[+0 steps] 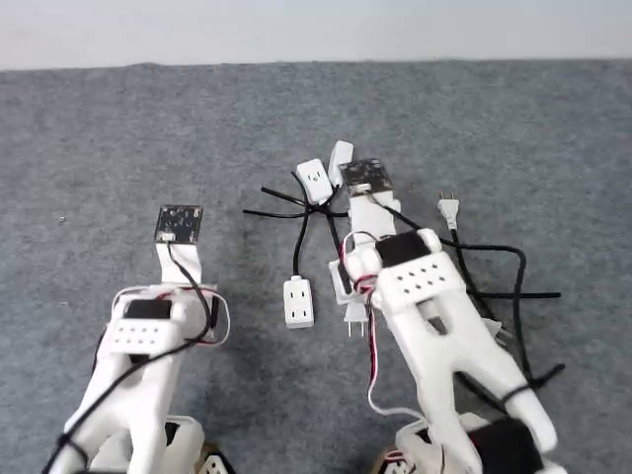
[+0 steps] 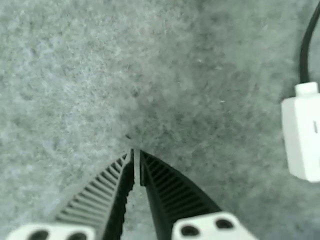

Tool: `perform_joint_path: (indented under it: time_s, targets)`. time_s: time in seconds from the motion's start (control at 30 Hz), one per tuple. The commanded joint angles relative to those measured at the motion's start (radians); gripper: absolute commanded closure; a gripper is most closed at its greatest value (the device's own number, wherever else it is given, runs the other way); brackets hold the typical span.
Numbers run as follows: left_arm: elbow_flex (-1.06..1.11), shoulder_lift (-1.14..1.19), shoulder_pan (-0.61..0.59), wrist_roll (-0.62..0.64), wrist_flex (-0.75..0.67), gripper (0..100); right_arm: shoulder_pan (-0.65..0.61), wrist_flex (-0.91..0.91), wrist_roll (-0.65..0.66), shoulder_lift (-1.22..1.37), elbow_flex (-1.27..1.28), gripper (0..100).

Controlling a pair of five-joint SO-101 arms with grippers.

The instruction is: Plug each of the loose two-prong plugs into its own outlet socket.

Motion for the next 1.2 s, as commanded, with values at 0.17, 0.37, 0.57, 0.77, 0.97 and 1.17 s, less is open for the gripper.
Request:
perform_joint_path:
  time_s: [0.17,0.37,0.57,0.77,0.97,1.17]
  targets:
    - [-0.348,0.402,0.002,-0.292,0.249,99,-0.094,0.025,0.241,-0.17,-0.025,99.1]
    - [-0.366,0.457,0.091,-0.433,0.318,99,-0.208,-0.007,0.21,-0.308,-0.025,99.1]
    - [-0.357,0.457,0.107,-0.456,0.322,99,-0.257,-0.027,0.195,-0.427,-0.018,99.1]
    - [-0.354,0.453,0.137,-0.537,0.347,99,-0.337,-0.074,0.138,-0.44,0.034,99.1]
    - [-0.297,0.379,0.141,-0.575,0.339,99,-0.357,-0.294,0.087,-0.44,0.244,99.1]
    - [-0.163,0.192,0.152,-0.591,0.282,99,-0.351,-0.306,0.077,-0.438,0.249,99.1]
